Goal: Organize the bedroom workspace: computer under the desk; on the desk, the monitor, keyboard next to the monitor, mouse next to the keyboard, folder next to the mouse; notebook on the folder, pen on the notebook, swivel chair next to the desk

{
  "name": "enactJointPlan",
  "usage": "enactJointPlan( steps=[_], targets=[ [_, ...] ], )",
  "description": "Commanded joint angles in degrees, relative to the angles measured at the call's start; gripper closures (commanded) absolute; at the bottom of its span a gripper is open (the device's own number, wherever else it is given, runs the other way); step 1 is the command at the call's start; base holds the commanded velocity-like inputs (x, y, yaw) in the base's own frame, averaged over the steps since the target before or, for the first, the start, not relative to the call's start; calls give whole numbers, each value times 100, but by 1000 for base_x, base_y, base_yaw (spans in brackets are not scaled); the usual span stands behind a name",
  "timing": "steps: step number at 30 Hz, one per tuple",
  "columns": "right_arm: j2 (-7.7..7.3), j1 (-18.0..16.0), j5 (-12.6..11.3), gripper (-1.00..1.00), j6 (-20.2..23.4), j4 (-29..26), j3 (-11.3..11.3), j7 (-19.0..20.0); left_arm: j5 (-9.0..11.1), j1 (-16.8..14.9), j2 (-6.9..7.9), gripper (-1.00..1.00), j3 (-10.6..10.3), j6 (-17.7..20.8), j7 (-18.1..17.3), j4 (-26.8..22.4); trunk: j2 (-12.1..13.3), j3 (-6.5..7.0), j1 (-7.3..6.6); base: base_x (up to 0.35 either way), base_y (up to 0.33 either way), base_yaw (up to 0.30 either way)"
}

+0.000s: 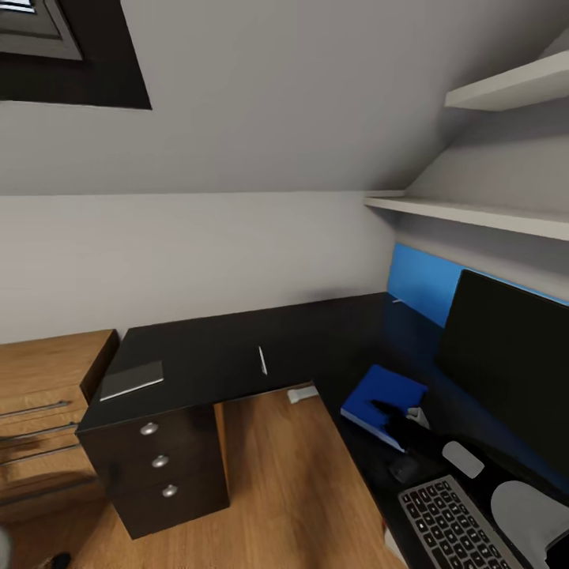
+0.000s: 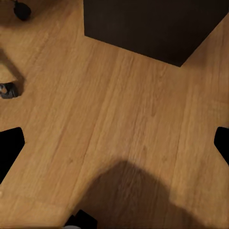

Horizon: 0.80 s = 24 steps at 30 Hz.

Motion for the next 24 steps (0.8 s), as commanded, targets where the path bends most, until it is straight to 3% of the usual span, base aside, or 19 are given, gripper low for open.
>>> enactJointPlan(
  steps=[1, 24],
  targets=[
    [-4, -4, -50, -100, 26, -1, 28, 10, 62, 0, 4, -100, -33, -17, -24, 0, -4, -10, 0, 0, 0, 166],
    [23, -4, -42, -100, -52, -1, 49, 16, 58, -1, 4, -100, -33, -17, -27, 0, -4, -28, 0, 0, 0, 27]
  ],
)
